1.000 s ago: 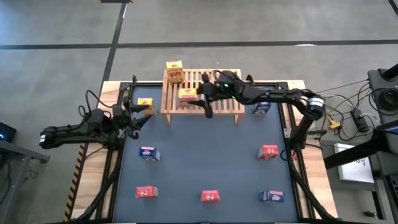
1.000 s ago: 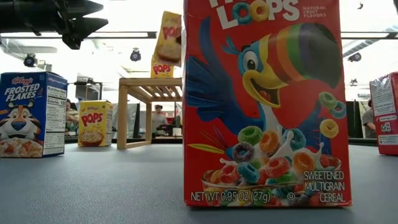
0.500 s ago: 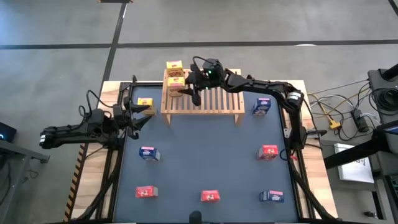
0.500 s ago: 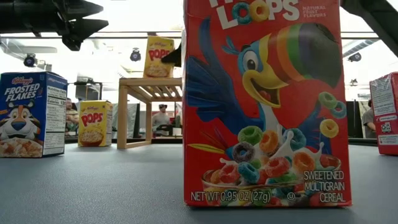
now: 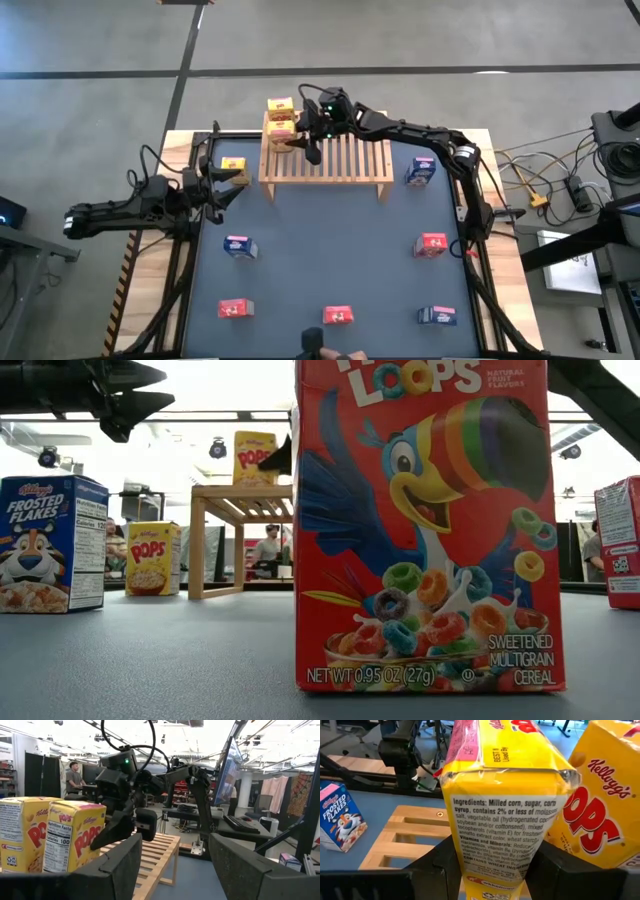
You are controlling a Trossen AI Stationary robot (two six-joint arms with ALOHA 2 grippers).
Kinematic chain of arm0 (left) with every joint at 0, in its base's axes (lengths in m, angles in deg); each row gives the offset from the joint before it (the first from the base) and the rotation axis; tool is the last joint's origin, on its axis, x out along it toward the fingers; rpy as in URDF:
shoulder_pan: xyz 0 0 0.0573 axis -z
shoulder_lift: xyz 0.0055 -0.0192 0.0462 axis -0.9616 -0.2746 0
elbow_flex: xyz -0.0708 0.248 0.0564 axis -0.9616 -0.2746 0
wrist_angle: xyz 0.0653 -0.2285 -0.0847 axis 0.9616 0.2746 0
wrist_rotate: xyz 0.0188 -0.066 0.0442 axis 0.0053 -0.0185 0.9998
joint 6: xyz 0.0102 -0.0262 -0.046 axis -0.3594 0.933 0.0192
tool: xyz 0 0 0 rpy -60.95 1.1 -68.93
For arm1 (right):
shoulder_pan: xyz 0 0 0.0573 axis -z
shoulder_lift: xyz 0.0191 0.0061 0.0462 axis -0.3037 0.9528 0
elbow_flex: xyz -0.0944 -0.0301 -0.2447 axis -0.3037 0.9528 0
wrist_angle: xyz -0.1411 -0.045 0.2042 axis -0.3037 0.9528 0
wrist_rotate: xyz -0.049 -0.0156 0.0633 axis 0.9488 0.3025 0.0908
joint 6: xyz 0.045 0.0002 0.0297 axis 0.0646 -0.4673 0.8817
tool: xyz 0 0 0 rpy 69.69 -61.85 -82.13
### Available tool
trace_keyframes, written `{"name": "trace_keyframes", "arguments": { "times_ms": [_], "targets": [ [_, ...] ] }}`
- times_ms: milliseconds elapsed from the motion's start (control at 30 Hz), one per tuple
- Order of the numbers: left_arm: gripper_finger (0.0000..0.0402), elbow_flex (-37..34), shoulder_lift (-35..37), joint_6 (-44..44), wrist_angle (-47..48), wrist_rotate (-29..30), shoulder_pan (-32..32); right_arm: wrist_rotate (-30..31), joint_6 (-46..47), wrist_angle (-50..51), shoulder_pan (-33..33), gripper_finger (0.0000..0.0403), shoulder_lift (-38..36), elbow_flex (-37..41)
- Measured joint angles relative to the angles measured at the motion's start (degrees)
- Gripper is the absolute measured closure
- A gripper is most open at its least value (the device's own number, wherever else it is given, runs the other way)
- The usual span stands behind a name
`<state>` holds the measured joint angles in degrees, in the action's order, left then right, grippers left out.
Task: Stack cereal on shelf
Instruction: Put the bottom yellow cereal box aligned with the other yellow cereal box on the shelf, then put the yellow cereal box aligned with the other yellow cereal box on the shelf
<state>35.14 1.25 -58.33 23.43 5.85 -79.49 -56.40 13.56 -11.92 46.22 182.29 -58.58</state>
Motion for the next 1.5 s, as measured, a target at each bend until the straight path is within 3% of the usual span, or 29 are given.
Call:
{"name": "trace_keyframes", "arguments": {
  "times_ms": [200, 600, 833, 1033, 1267, 1500],
  "targets": [
    [0.0187, 0.0, 0.0, 0.0, 0.02, 0.0, 0.0, 0.17, 0.23, 0.15, 0.25, 0.0232, 0.0, 0.06],
    [0.0187, 0.0, -0.07, 0.0, 0.23, 0.0, 0.0, 0.23, 0.63, 1.79, 0.28, 0.0141, -0.58, 0.23],
    [0.0187, 0.0, -0.02, 0.02, 2.02, -0.01, 0.0, 0.32, 0.55, 6.41, 0.38, 0.0124, -2.56, 0.23],
    [0.0187, 0.0, 0.07, 1.66, 3.57, -0.02, 0.0, 8.74, -0.18, 11.98, 0.37, 0.0124, -5.14, 1.23],
    [0.0187, 0.0, 0.09, 1.81, 3.88, -0.02, 0.0, 9.28, -0.18, 14.78, 0.36, 0.0131, -12.12, 8.9],
    [0.0187, 0.0, 0.11, 1.47, 4.79, 0.08, 0.0, 9.43, 3.18, 2.78, -0.57, 0.0143, -25.48, 27.79]
  ]
}}
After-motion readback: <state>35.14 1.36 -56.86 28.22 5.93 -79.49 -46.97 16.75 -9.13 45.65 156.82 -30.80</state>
